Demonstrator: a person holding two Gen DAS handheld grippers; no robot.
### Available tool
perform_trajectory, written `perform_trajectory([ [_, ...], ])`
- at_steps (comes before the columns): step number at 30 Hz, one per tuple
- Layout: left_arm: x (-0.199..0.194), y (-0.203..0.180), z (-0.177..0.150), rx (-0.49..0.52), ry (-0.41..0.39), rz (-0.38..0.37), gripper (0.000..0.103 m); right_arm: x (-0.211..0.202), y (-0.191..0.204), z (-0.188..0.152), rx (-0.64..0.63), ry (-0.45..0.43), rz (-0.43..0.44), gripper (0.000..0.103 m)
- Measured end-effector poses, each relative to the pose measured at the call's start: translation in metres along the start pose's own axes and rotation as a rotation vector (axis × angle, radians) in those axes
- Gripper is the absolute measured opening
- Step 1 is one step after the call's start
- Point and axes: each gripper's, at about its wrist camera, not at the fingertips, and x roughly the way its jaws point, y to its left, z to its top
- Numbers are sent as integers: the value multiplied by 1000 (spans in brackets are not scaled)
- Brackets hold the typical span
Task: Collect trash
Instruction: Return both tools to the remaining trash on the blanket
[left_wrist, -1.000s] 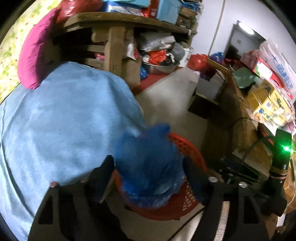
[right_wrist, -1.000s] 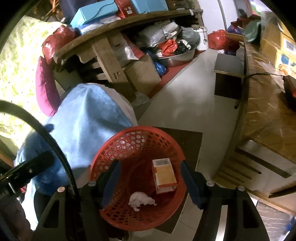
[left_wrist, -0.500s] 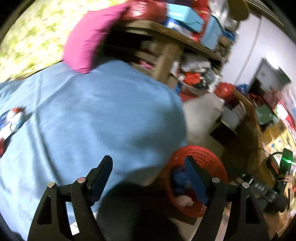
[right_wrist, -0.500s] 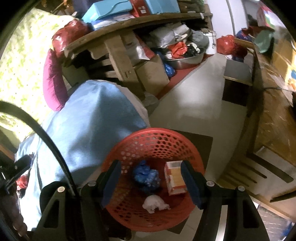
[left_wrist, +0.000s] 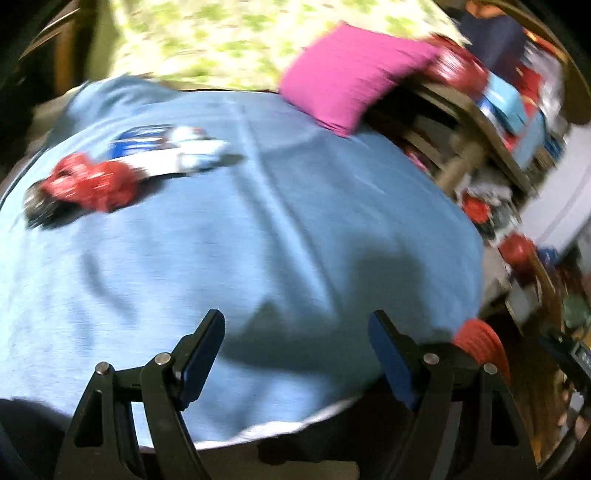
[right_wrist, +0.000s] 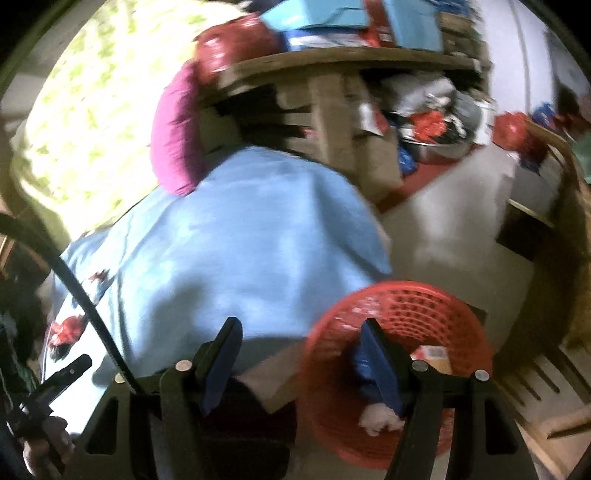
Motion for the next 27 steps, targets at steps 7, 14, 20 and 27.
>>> perform_trajectory([
  [7,-22,85,18,-155,-82,111,80,14,69,-5,-128,32,82,70],
  [14,-25,179,48,-209,-112,302,80,24,106,-15,-199,65,134,70],
  [20,-10,232,76,-182,-68,325,80,29,121,-16,-215,80,149,70],
  [27,17,233,95,3,31,305,80,37,132,-14,-230,94,136,70],
])
